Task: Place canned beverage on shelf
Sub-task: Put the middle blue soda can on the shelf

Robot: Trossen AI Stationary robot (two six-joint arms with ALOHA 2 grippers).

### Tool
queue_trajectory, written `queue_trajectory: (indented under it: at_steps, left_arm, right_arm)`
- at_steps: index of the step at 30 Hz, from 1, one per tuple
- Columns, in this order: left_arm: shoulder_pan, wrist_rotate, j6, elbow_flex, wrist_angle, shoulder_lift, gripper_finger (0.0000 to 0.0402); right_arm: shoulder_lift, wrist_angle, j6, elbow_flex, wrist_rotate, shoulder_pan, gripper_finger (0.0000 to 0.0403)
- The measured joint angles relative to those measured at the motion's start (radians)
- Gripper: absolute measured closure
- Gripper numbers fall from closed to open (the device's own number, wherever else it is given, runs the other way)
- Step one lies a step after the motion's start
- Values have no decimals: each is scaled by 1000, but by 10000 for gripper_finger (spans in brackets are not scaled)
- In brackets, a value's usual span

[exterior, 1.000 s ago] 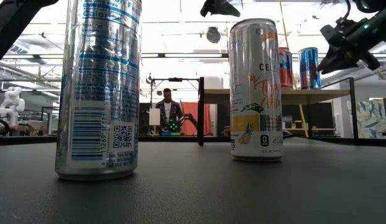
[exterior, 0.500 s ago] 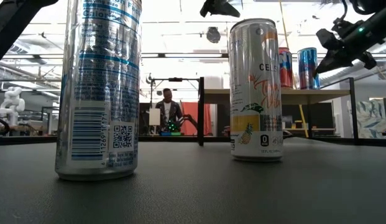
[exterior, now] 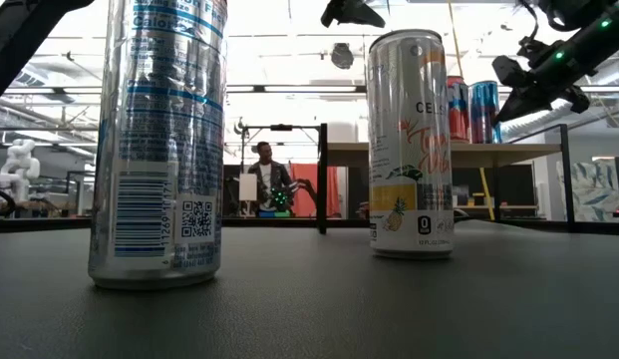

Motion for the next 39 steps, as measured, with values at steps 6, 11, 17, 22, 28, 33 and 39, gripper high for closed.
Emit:
queue_trajectory:
  at_steps: [6,11,17,22,28,33,39]
  left_arm:
    - [0,0,-1,0,0,0,59]
    - [0,0,-6,0,-4,0,59]
    - [0,0,-6,0,-10,0,59]
    - [0,0,0,0,-10,0,59]
    - [2,0,0,0,-10,0,59]
    - [0,0,-6,0,-9,0,59]
    - [-1,0,-7,0,-9,0,59]
  right_arm:
    - [25,8,1,0,-13,0,399]
    - [6,-25,50,0,-30,5,399]
    - [9,-16,68,0,-28,36,399]
    - [33,1,50,1,-27,47,399]
    - [72,45,24,1,2,48,399]
    - [100,75,24,1,30,48,399]
    - [142,124,20,1,30,48,399]
